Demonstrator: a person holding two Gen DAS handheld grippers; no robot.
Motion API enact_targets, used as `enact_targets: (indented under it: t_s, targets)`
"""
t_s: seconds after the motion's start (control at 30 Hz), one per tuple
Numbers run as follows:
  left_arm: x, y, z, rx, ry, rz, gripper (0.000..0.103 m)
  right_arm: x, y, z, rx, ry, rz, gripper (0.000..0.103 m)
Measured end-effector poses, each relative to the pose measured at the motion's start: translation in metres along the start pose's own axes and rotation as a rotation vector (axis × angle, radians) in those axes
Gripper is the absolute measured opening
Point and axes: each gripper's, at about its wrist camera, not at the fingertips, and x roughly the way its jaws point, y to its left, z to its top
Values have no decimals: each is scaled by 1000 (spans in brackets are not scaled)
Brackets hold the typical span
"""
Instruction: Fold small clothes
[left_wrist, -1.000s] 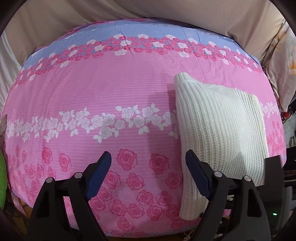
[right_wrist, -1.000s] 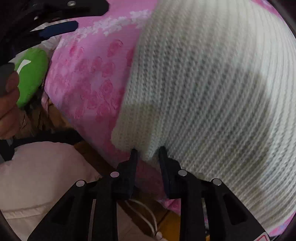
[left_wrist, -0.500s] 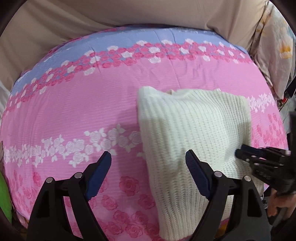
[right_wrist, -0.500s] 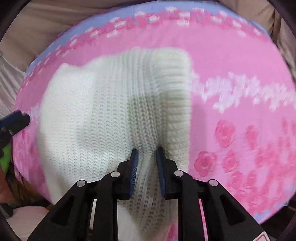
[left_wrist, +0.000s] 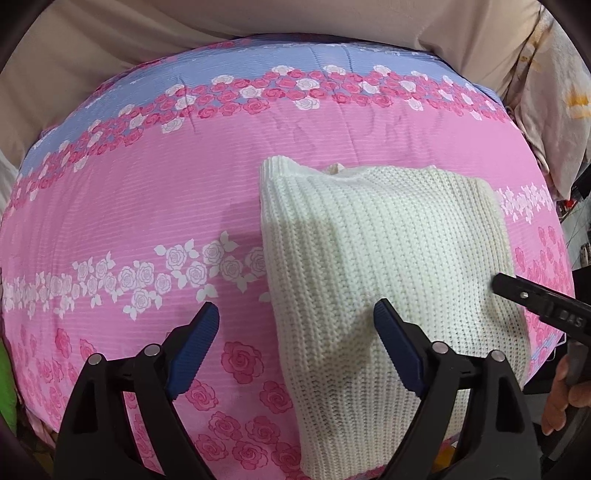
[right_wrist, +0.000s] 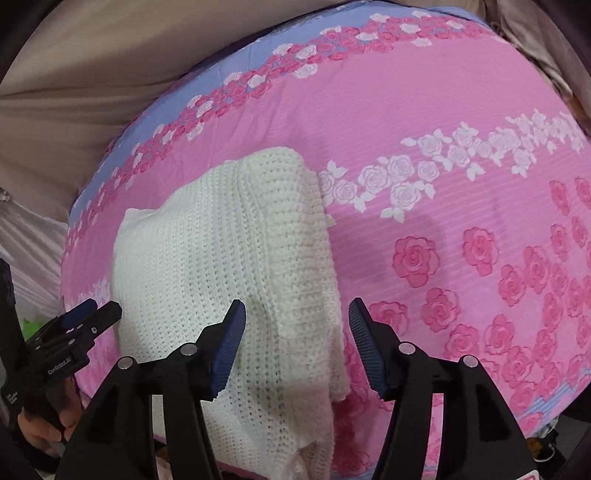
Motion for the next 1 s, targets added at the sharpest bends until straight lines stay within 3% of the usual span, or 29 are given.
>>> enact_targets:
  t_s: [0.03,0.07,0.17,0.27,0.4,0.47,0.57,0.63,0.67,0.7,0.77,0.9,1.0]
  targets:
    - [1,-1,0,4,2,1,83,8,3,1,-1,11,0,47]
    - [2,-1,0,8,4,4,83,13,7,2,-12,20,-4,17]
    - [3,-1,0,11,0,15,84,-14,20,4,-22,-75,47,14]
    - [6,-1,0,1,3,7,85,-37,19,8,-23,-140,30,14]
    - [11,-7,-3,17,12,8,87,20,-5,-1,-28,16,-67,15]
    - [9,-8,-3,23,2,22,87,19,-9,-2,6,1,-32,16]
    - [2,-2,-1,-18,-2,-17,86,-2,-11,5,43,-41,7,26]
    - [-5,5,-1,-71,-13,-89,86,-14,-13,5,45,-66,-2,42]
    - [-7,9,-1,-101,-18,-123,87,-19,-14,4,38,-76,-29,57]
    - [-9,14,-1,-131,-23,-154,88,-21,-15,3,29,-78,-44,62]
    - [-4,22,-3,-188,-17,-209,89,-16,-20,-1,21,-53,-35,64]
    - [24,24,-8,-238,48,-245,89,3,-29,-11,47,5,16,73]
    - [46,27,-14,-300,69,-295,93,28,-31,-12,93,68,105,77]
